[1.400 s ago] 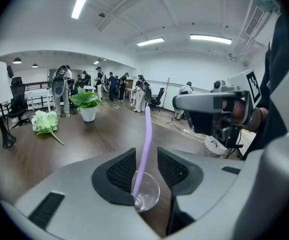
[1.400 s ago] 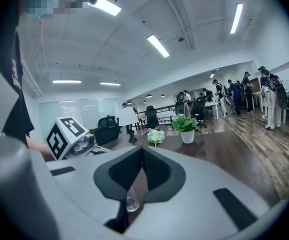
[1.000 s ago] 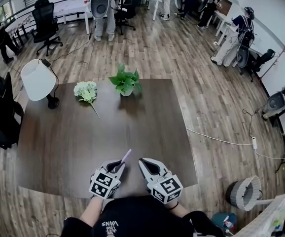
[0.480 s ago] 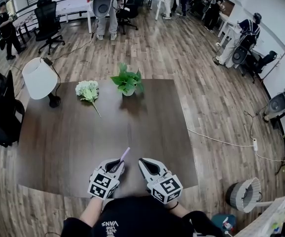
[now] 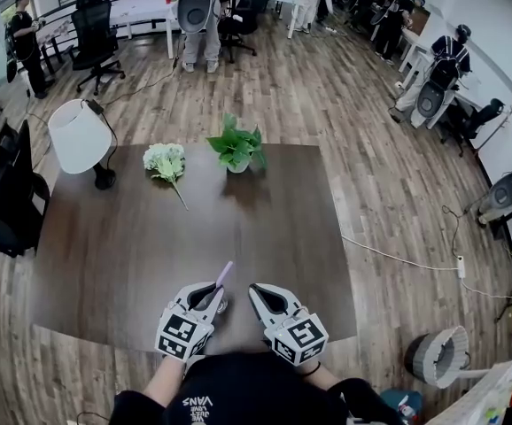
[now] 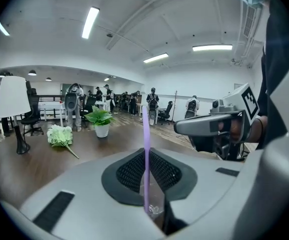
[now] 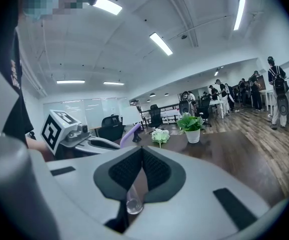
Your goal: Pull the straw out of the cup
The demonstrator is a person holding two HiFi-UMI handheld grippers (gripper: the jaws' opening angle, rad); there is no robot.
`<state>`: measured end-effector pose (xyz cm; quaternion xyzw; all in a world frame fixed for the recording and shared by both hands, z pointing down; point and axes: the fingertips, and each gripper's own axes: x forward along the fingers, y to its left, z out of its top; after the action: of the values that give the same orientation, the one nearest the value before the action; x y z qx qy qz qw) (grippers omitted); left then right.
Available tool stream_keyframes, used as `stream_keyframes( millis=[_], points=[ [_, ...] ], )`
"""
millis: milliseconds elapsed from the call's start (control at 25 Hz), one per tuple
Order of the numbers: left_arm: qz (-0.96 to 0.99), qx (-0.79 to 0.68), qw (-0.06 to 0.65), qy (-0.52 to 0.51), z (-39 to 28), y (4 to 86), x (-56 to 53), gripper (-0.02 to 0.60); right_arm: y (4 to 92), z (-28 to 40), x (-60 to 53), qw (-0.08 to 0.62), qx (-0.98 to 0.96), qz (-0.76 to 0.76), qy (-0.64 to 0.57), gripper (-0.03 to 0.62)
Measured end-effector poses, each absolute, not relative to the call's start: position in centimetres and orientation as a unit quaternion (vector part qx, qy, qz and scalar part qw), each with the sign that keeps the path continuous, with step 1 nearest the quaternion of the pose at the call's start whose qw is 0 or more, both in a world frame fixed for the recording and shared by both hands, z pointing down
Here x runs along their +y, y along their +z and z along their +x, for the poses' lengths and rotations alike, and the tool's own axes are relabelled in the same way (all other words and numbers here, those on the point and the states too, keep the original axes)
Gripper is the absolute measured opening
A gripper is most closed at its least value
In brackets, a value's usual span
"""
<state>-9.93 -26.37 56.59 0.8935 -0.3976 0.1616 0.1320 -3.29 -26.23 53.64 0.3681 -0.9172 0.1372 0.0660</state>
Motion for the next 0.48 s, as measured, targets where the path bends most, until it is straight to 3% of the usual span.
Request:
stream_keyframes(
  millis=[480],
  points=[
    [0.89,-0.421,0.118,0.13,-11.2,54.2,-25.9,0.034,53.4,-4.5,-25.9,0.065,-0.925,0.35,0.135,0.018]
  ],
)
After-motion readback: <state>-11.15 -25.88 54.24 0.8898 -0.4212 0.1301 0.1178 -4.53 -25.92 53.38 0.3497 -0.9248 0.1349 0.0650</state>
